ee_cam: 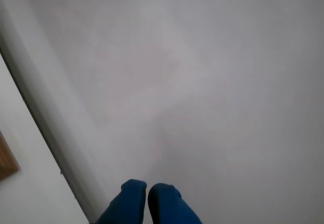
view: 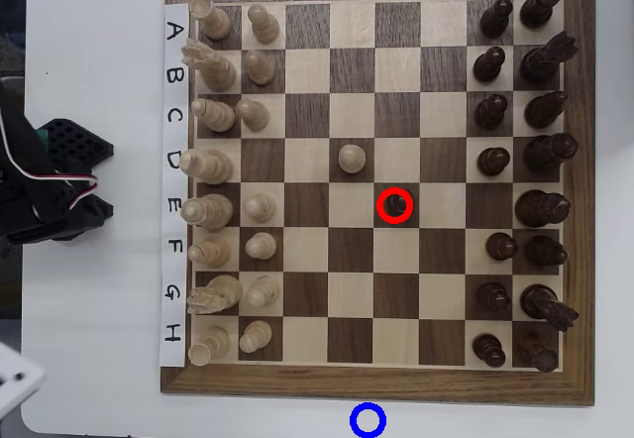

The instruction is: Move the piece to destination

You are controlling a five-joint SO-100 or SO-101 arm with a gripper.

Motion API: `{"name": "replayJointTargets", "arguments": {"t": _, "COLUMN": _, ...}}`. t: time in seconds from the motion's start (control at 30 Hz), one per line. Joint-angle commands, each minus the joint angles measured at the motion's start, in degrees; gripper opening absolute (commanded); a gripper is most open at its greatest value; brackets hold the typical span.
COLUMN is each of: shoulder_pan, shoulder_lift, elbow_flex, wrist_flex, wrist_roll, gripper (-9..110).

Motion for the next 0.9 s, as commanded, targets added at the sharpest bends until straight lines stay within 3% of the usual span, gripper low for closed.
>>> {"name": "replayJointTargets", "arguments": {"t": 0.0, "shoulder_pan": -14.2, "shoulder_lift": -12.0, "elbow_flex": -26.5, "wrist_flex": -0.6, "wrist_roll": 17.8, "gripper": 0}}
{"name": "replayJointTargets", "arguments": {"t": 0.6, "shoulder_pan": -42.0, "shoulder_lift": -27.1, "elbow_flex": -33.8, "wrist_flex": 2.8, "wrist_roll": 40.6, "gripper": 0}}
{"name": "replayJointTargets", "arguments": {"t": 0.87, "shoulder_pan": -54.1, "shoulder_lift": -37.3, "elbow_flex": -41.8, "wrist_flex": 12.7, "wrist_roll": 53.4, "gripper": 0}}
